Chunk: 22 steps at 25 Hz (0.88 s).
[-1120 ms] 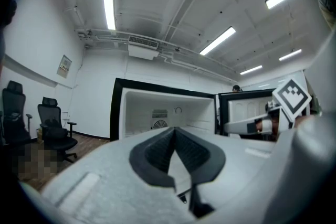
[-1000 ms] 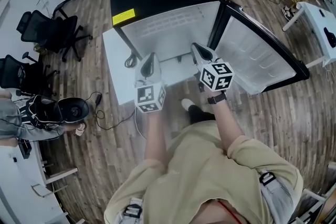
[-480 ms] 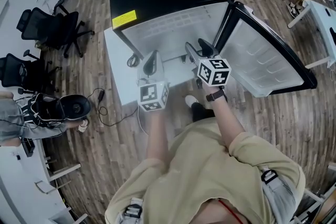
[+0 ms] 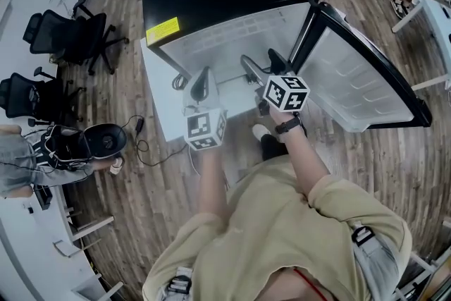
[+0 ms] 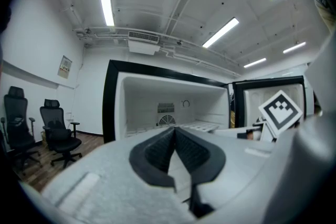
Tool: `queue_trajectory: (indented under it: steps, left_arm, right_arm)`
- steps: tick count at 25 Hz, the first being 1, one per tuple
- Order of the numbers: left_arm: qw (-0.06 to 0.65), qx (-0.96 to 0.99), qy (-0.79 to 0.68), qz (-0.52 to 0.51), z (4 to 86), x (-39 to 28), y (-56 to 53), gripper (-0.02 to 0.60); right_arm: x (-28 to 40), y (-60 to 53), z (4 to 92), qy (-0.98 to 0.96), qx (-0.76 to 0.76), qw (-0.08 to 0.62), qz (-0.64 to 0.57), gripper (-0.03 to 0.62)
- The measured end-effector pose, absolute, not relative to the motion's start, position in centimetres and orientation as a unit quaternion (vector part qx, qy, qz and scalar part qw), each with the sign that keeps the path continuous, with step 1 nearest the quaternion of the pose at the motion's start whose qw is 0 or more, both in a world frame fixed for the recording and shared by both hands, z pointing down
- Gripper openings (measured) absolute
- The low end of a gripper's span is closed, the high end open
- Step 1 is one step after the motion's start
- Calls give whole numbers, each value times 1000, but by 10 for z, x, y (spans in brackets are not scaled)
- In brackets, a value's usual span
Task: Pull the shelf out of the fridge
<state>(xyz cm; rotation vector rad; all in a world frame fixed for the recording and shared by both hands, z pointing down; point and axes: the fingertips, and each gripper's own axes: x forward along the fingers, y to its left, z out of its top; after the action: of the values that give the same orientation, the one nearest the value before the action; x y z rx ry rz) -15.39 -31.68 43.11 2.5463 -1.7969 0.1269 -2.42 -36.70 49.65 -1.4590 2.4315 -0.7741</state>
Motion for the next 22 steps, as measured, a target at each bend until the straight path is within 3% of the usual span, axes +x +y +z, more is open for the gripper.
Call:
queue_trajectory:
  steps: [5,10,22]
  left_arm:
    - [15,815,-578,40,428,-150,-321,2]
    - [11,815,-578,47,428,-146,-327,2]
    - [11,808,-585,69,436,-144,-349,2]
  right_arm:
    - [-19,-380,490,805,-488,192,-279,500]
    - [-13,-394,493,770,-478,264,-330,500]
    - [-7,-428,504,711,-437,345,-430,499]
